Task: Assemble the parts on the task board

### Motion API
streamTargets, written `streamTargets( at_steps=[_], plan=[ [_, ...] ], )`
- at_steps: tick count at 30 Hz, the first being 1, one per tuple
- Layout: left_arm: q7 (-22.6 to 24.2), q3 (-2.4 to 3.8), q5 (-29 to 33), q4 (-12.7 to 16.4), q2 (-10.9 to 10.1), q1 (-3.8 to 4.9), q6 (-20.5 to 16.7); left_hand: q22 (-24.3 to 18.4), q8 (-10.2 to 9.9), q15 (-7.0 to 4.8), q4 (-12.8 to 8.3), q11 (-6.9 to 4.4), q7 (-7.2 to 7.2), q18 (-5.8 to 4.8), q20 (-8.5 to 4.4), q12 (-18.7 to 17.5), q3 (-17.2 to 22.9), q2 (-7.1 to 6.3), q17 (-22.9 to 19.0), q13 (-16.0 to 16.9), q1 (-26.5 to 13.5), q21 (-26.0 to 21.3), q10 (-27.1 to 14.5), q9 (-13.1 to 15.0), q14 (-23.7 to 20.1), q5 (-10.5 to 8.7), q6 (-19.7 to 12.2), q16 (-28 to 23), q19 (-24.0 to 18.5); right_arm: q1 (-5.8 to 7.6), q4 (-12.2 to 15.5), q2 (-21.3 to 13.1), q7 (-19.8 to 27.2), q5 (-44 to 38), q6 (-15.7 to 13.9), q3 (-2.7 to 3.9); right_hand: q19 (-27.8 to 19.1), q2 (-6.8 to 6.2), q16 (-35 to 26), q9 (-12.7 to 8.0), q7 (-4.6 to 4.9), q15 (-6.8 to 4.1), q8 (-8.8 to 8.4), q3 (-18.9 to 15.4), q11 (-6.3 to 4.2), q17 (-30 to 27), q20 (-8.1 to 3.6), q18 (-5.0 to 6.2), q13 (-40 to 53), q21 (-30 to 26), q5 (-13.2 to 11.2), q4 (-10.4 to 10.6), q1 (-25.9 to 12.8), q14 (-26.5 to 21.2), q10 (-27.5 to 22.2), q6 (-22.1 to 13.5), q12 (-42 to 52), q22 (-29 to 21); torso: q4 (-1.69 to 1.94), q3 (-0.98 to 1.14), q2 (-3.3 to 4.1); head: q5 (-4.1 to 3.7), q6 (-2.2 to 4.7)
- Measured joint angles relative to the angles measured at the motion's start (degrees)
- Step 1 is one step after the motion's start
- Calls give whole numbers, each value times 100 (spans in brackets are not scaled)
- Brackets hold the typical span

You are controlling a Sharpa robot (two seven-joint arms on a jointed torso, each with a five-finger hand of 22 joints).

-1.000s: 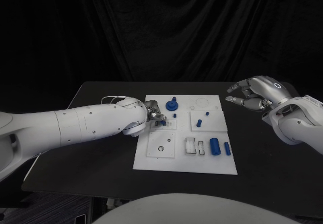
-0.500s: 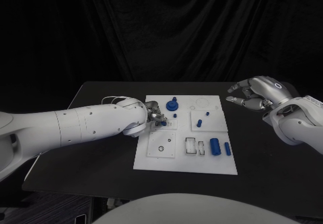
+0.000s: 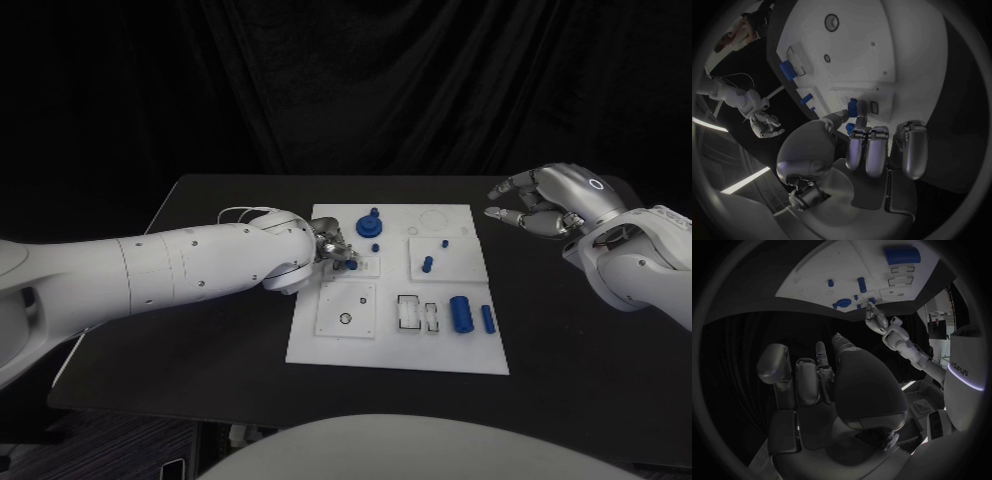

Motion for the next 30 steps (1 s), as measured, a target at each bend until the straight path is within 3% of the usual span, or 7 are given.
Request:
streamTargets(
  at_steps=[3,8,12,21,25,30],
  plan=[
    [0,0,0,-26,0,-1,6,0,-201,35,290,92,104,0,43,0,-416,22,0,0,-96,-28,-16,-70,11,-265,-156,0,-43,-1,0,1,-2,0,4,0,0,0,0,0,0,0,0,0,0,0,0,0,0,0,0,0,0,0,0,0,0,0,0,-1,1,1,0],
    [6,19,0,-41,5,-1,21,0,-425,103,613,154,197,0,90,0,-896,-27,0,0,-233,-66,-10,-100,0,-466,-248,0,-90,-2,0,1,-6,0,12,0,0,0,0,1,0,0,0,0,0,0,0,0,0,0,0,0,0,0,0,0,0,3,0,-1,2,3,0],
    [9,26,0,-49,5,-1,42,-1,-511,106,816,159,202,0,92,0,-1178,26,0,0,-300,-88,-16,-99,4,-599,-254,0,-92,-3,0,0,-11,0,21,0,0,0,0,1,0,0,0,0,0,0,0,0,-1,0,0,0,0,0,0,0,0,5,0,-1,2,8,0],
    [19,33,-2,-60,0,-1,74,0,-528,123,997,174,175,0,114,0,-1468,28,0,0,-302,-88,-31,-99,21,-670,-162,0,-70,-3,0,-1,-23,0,38,0,0,0,0,1,0,0,0,0,0,0,0,0,-1,0,0,0,0,0,0,0,0,4,0,-1,2,20,0],
    [25,25,-3,-63,0,-14,101,-1,-297,123,1048,174,110,0,114,0,-1629,74,0,0,-256,-111,-31,-153,21,-689,-56,0,-70,-4,0,-1,-28,0,45,0,0,0,0,1,0,0,0,0,0,0,0,0,-1,0,0,0,0,0,0,0,0,4,0,-1,3,23,0],
    [28,18,-3,-67,0,-29,166,-1,30,101,1115,113,51,0,108,0,-1824,207,0,0,-123,-111,-29,216,-1,-576,2,0,-64,-5,0,-1,-38,0,54,0,0,0,0,-5,0,0,0,0,0,0,0,0,-1,0,0,0,0,0,0,0,0,3,0,-1,3,27,0]
  ],
)
